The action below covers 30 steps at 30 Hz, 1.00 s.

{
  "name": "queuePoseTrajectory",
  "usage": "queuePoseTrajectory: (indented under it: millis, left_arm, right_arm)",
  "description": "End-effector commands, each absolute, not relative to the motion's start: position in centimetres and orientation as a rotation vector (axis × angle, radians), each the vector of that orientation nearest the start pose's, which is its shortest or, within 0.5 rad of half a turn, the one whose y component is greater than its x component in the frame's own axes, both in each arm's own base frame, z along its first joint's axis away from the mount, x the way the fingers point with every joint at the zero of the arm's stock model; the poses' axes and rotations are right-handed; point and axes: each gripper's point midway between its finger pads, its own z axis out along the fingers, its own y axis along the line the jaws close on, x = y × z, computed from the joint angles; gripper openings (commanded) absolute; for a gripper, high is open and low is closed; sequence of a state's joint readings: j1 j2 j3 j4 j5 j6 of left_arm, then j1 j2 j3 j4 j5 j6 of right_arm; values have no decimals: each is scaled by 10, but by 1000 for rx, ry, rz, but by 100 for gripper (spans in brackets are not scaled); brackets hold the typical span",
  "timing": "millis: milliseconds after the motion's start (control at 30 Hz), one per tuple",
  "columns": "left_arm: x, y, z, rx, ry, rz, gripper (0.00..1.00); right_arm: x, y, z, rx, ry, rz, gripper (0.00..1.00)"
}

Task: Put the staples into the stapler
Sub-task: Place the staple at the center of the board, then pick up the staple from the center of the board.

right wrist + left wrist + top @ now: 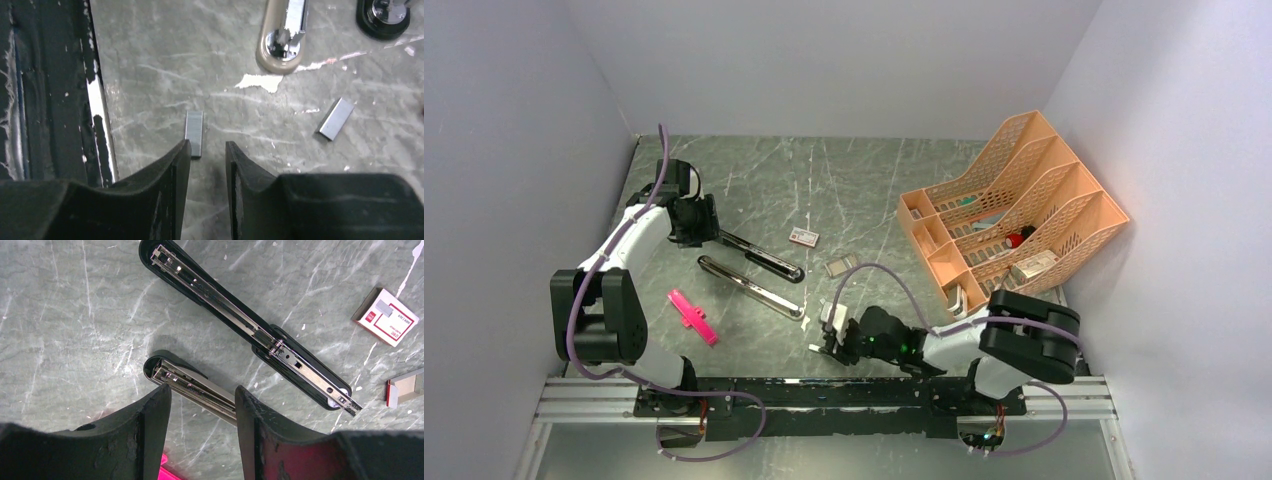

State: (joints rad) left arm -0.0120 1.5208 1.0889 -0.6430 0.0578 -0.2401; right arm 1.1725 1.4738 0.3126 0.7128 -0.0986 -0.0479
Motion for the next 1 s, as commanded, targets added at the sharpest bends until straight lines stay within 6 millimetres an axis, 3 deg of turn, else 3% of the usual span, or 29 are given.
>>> queuePoseTrajectory:
  millis: [0, 333, 567, 867, 967]
  left_arm:
    - [338, -27, 96, -260, 2621, -196, 55]
    - [338, -27, 94, -261, 2624, -193, 55]
    - [338, -27, 94, -259, 2623, -197, 54]
    - [338, -27, 94, -259, 2624, -199, 55]
    - [338, -28, 94, -258, 2624, -200, 54]
  right_arm:
    - [128, 335, 35, -1257, 1531, 698, 36]
    - [118, 331, 21, -1275, 1519, 666, 37]
    - [108, 328, 23, -1272, 1537, 726, 38]
    - [118, 344, 62, -1209, 1453, 732, 38]
    - [117, 348, 66, -1227, 1448, 739, 38]
